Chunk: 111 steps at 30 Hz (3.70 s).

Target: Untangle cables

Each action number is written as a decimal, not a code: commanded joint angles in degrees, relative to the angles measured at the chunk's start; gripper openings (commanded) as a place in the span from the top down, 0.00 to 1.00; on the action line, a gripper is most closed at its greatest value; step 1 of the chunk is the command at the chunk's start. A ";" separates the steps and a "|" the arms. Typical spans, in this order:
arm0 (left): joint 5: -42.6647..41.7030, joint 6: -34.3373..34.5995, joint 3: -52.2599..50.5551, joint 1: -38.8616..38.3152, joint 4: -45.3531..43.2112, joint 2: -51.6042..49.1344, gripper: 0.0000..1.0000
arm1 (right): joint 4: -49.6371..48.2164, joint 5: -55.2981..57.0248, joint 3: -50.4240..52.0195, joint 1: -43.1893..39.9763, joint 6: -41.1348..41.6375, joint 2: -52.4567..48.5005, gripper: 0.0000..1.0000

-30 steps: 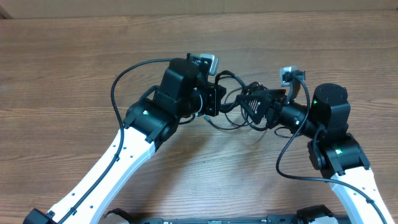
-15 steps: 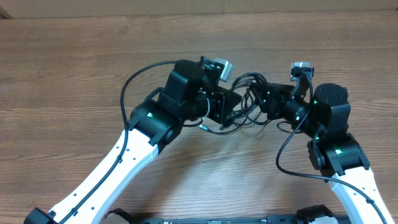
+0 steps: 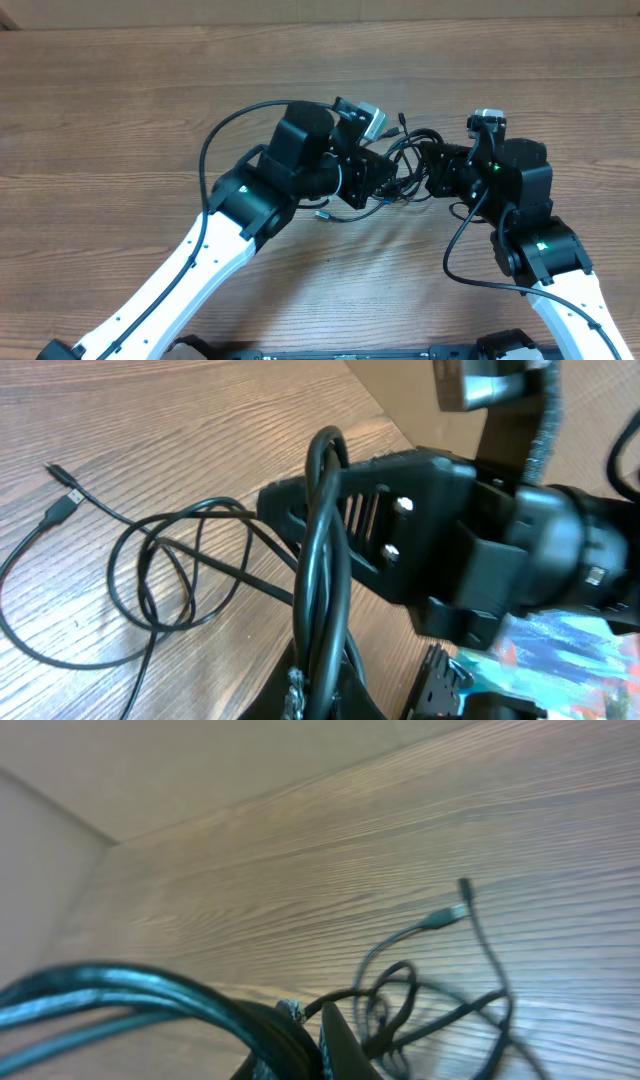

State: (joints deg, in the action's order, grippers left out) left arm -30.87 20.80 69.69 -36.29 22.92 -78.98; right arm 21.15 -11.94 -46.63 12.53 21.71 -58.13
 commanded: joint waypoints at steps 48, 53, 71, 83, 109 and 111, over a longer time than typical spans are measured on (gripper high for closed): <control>37.00 21.27 0.96 0.37 8.09 14.40 0.96 | 16.33 -5.49 -0.37 -1.36 -16.20 -1.22 0.00; 41.27 29.57 0.96 0.37 8.13 14.40 0.96 | 16.90 -17.40 -0.37 -1.33 -16.22 -1.75 0.00; 52.30 34.95 0.94 0.37 9.01 12.68 0.96 | 16.70 -32.15 -0.31 -1.22 -16.22 -10.45 0.00; 62.49 34.95 0.94 1.03 10.86 5.66 0.96 | 9.40 -35.04 -0.31 7.63 -15.54 -19.74 0.00; 27.02 6.16 0.92 15.02 28.94 -6.99 0.00 | 11.45 -12.26 -0.31 10.58 0.98 -19.74 0.00; 28.50 6.21 0.92 15.02 30.62 -6.99 0.00 | 12.96 -9.60 -0.31 10.58 2.58 -19.74 0.00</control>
State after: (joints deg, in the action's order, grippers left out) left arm -0.99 31.14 69.73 -20.91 51.79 -85.69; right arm 32.88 -28.71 -46.52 22.92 18.92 -77.97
